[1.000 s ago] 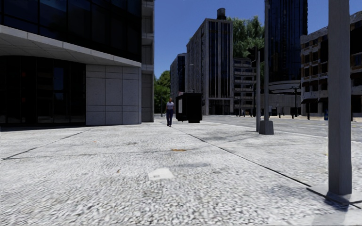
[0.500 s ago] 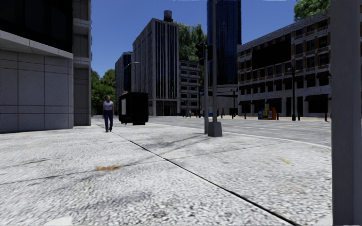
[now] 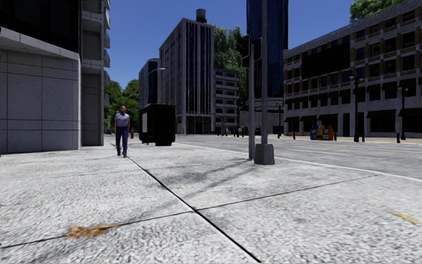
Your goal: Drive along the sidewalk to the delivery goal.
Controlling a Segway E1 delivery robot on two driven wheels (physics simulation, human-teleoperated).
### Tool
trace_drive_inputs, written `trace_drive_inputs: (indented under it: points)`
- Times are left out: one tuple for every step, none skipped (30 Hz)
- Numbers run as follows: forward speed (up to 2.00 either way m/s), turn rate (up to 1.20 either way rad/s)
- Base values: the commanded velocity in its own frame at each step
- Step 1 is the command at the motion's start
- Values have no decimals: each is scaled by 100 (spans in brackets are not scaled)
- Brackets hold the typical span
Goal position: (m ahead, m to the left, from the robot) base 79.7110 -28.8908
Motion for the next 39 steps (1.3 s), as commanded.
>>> trace_drive_inputs:
  points:
    - [200, 0]
    - [200, 0]
    - [200, 0]
    - [200, 0]
    - [200, 0]
    - [200, 0]
    - [200, 0]
    - [200, 0]
    - [200, 0]
    - [200, 0]
    - [200, 0]
    - [200, 0]
    - [200, 0]
    - [200, 0]
    - [200, 0]
    - [200, 0]
    - [200, 0]
    - [200, 0]
    - [200, 0]
    - [200, 0]
    - [200, 0]
    - [200, 0]
    - [200, 0]
    - [200, 0]
    - [200, 0]
    - [200, 0]
    - [200, 0]
    - [200, 0]
    - [200, 0]
    - [200, 0]
    - [200, 0]
    - [200, 0]
    - [200, 0]
    - [200, 0]
    - [200, 0]
    - [200, 0]
    - [200, 0]
    - [200, 0]
    - [200, 0]
